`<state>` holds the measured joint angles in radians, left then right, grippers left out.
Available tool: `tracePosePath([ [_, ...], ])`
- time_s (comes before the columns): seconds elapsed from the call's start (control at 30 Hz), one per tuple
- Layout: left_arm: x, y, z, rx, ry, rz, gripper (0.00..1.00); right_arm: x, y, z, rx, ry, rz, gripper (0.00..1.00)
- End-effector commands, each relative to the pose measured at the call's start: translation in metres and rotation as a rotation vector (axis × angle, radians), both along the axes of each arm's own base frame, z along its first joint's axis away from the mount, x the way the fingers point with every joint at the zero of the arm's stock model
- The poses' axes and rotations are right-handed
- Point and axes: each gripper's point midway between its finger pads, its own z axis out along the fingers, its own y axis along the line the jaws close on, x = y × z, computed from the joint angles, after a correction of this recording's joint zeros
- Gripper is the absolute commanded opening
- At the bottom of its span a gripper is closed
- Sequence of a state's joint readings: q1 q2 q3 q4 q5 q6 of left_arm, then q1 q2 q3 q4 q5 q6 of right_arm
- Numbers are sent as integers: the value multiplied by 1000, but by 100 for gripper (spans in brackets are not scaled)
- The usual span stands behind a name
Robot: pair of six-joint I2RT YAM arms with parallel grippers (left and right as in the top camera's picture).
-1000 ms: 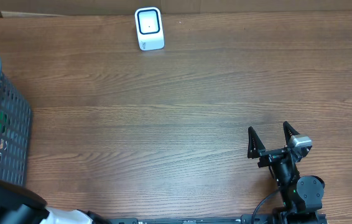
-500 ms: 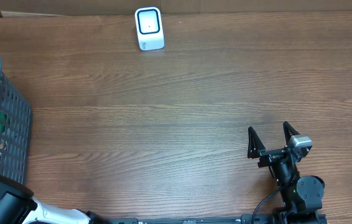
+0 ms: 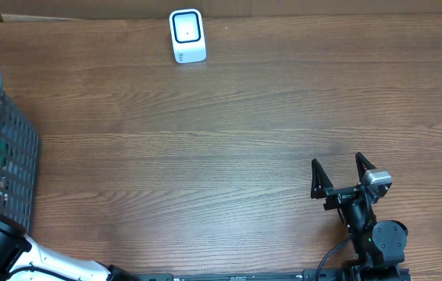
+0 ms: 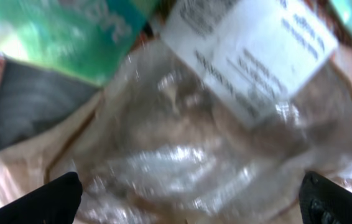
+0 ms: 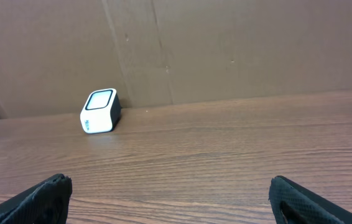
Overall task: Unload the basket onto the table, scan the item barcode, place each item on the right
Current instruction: 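Grasp the clear bean bag with the left gripper inside the basket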
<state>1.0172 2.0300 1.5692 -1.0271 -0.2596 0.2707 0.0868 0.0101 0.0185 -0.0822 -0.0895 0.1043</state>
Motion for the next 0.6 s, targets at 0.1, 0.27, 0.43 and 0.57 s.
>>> tracePosePath([
  [0.1, -1, 6, -42, -50, 36, -29, 95, 0, 0, -2, 3, -1, 0, 100],
  [0.27, 4, -6, -70, -139, 20, -32, 76, 0, 0, -2, 3, -1, 0, 100],
  [0.43, 7, -9, -73, -154, 2, -26, 45, 0, 0, -2, 3, -1, 0, 100],
  [0.57, 13, -15, -73, -171, -6, -36, 27, 0, 0, -2, 3, -1, 0, 100],
])
